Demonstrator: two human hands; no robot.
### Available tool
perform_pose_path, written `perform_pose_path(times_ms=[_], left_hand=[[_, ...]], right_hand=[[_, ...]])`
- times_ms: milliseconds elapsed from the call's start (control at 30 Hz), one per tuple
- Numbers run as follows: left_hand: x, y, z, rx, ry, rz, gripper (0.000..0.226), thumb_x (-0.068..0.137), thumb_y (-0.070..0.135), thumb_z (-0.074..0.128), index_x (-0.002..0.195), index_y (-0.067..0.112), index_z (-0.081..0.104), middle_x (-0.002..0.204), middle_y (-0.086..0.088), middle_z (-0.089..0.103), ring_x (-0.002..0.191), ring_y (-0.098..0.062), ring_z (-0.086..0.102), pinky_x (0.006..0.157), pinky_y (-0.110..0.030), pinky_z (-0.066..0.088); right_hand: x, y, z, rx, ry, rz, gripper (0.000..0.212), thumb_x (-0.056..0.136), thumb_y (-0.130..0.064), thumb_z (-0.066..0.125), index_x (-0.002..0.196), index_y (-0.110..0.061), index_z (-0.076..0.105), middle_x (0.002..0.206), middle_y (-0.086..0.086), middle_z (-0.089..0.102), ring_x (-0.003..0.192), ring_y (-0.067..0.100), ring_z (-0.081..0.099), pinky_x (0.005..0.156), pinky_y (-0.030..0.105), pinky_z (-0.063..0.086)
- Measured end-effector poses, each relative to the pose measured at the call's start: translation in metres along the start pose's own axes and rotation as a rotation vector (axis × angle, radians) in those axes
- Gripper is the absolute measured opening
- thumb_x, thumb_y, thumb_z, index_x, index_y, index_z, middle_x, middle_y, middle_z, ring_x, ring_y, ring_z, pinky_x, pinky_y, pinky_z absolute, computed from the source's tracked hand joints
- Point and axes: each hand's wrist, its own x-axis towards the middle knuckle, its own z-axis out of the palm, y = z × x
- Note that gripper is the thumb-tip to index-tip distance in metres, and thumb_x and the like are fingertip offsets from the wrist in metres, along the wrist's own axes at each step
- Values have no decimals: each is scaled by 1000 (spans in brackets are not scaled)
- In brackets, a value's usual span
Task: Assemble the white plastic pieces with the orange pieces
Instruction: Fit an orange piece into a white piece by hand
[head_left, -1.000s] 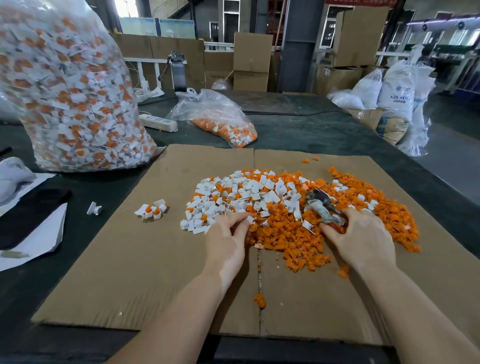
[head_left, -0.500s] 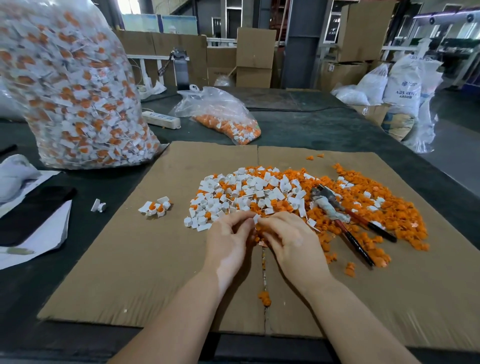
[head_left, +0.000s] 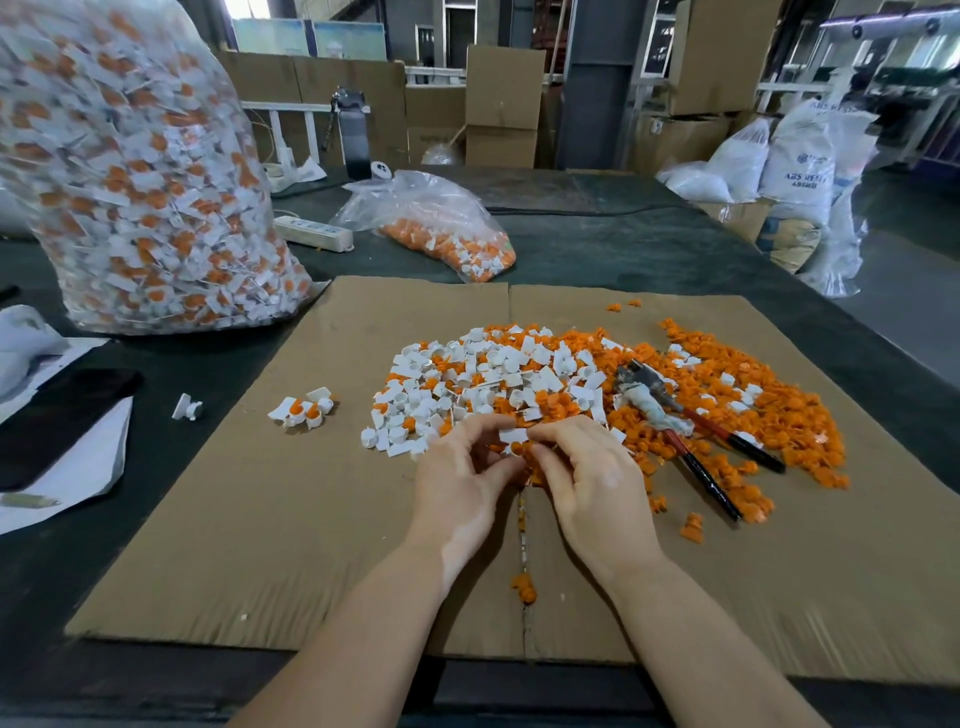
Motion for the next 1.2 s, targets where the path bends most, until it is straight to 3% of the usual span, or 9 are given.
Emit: perform_pose_path(times_ms=[133,300,433,567,733,967,1200], left_hand=[[-1,1,1,51,-8,35,28,81,11,71,106,23,65,89,13,62,78,-2,56,70,-6,43],[-2,3,2,170,4,85,27,84,17,69,109,27,64,95,17,59,84,1,52,70,3,37],[-2,2,3,266,6,116,29,85,22,66,113,27,63,98,18,57,87,1,49,69,2,36],[-3,2,5,305,9,133,29,86,22,66,115,26,63,97,20,53,88,3,48,68,4,34],[-1,1,4,119,13,69,27,82,13,70,105,27,63,85,17,59,75,3,55,68,-1,40],[-1,-1,4,57,7,57,28,82,11,70,100,30,60,84,16,59,73,3,55,67,-6,42],[8,-4,-24,85,288,76,20,86,14,65,93,32,61,89,8,58,79,-2,56,67,-12,42]], right_hand=[[0,0,2,-23,-31,-37,8,83,-4,67,90,-7,69,86,2,64,84,15,60,76,24,50],[0,1,4,-56,-7,-34,4,83,-2,67,82,-6,65,80,2,61,78,16,58,71,16,42],[-2,1,4,-79,26,-45,8,80,0,69,78,-5,64,76,4,60,73,17,57,67,18,41],[-2,-1,3,-87,41,-56,9,78,1,71,76,-4,64,73,5,61,70,20,58,60,29,49],[-1,0,-1,20,44,-18,5,84,-3,65,88,-4,69,83,4,65,81,16,59,75,16,44],[0,0,-1,1,33,-60,7,83,-1,66,88,-4,69,85,5,63,84,17,59,79,20,45],[-1,0,-1,9,62,-64,5,84,-7,65,86,-5,68,83,2,63,80,16,58,76,19,44]])
